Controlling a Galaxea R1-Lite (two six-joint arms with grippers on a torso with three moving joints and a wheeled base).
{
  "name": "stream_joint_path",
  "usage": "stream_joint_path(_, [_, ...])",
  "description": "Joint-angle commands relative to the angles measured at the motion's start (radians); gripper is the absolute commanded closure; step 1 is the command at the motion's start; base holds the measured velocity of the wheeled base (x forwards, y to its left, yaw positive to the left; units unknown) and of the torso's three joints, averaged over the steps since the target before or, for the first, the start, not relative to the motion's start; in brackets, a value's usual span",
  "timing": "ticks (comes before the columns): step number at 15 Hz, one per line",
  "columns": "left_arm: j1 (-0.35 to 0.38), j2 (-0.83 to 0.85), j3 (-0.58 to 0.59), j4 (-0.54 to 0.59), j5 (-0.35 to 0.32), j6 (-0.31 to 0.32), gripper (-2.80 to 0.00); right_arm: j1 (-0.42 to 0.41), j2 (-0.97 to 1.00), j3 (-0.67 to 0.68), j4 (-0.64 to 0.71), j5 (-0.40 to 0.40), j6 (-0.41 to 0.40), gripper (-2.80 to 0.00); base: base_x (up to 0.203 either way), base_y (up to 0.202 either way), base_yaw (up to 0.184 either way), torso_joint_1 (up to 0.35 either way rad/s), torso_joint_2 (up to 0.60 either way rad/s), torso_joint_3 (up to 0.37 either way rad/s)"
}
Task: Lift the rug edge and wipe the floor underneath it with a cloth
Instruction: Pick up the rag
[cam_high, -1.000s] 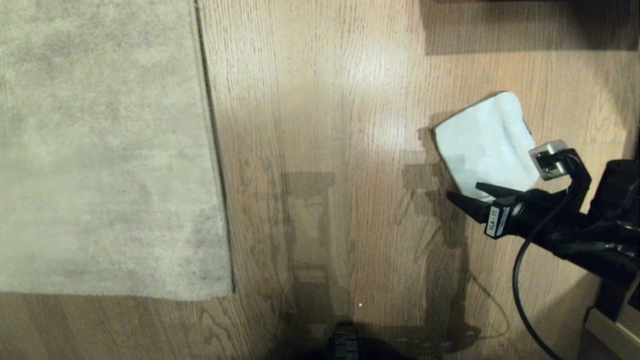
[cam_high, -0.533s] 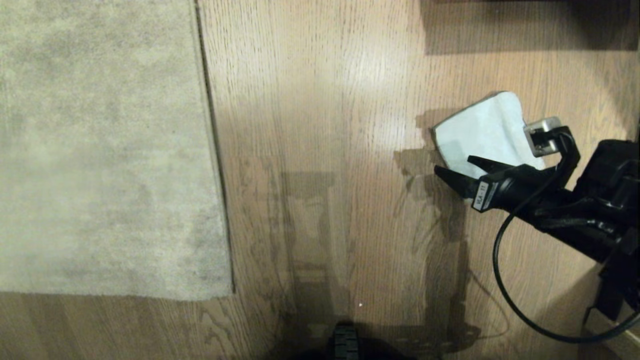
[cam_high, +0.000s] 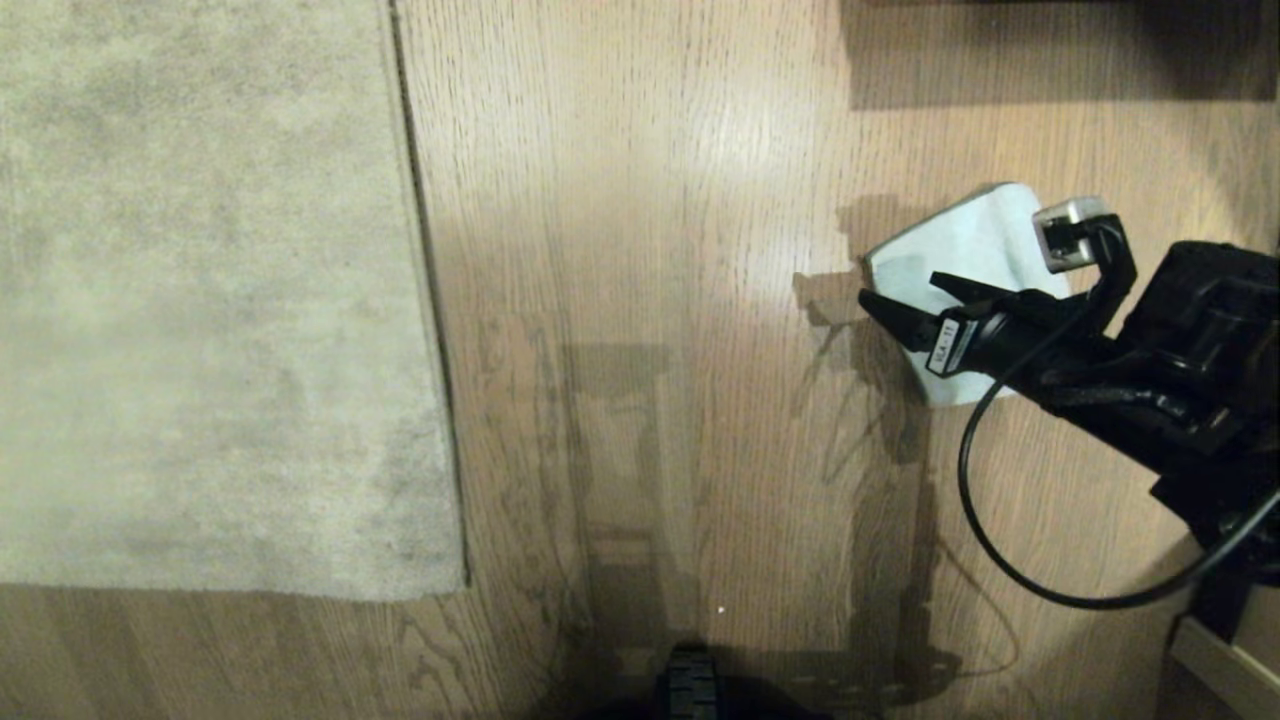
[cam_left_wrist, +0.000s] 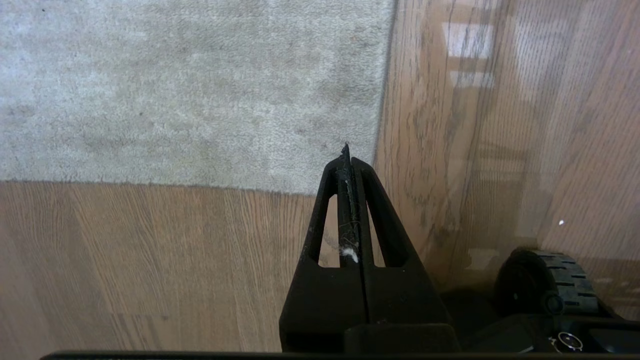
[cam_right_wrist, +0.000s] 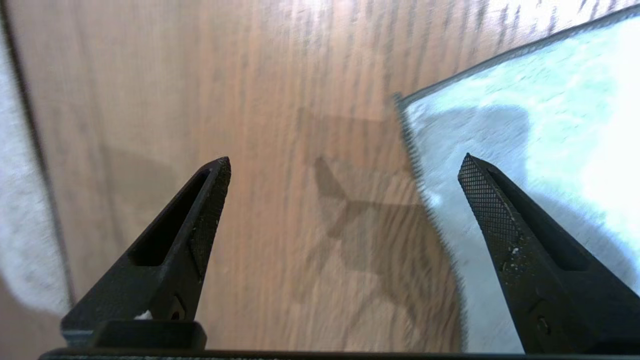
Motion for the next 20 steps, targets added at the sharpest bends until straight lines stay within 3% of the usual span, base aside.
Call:
stream_joint_path(1, [0.000, 0.000, 0.000, 0.000, 0.000, 0.000, 0.00, -0.023, 0.039, -0.033, -0.006, 0.007, 0.000, -2.80, 0.000, 0.000, 0.000, 0.000, 0.00, 0.000])
stream_joint_path(5, [0.000, 0.000, 0.000, 0.000, 0.000, 0.000, 0.00, -0.079, 0.005, -0.035, 0.009, 0.055, -0.008, -2.80, 0.000, 0.000, 0.000, 0.000, 0.00, 0.000])
stream_joint_path(10, [0.000, 0.000, 0.000, 0.000, 0.000, 0.000, 0.00, -0.149, -0.054, -0.033, 0.073, 0.108, -0.085, -2.80, 0.000, 0.000, 0.000, 0.000, 0.00, 0.000])
stream_joint_path(20, [0.000, 0.000, 0.000, 0.000, 0.000, -0.001, 0.00, -0.276, 0.157, -0.113, -0.044, 0.190, -0.120, -2.80, 0.000, 0.000, 0.000, 0.000, 0.00, 0.000])
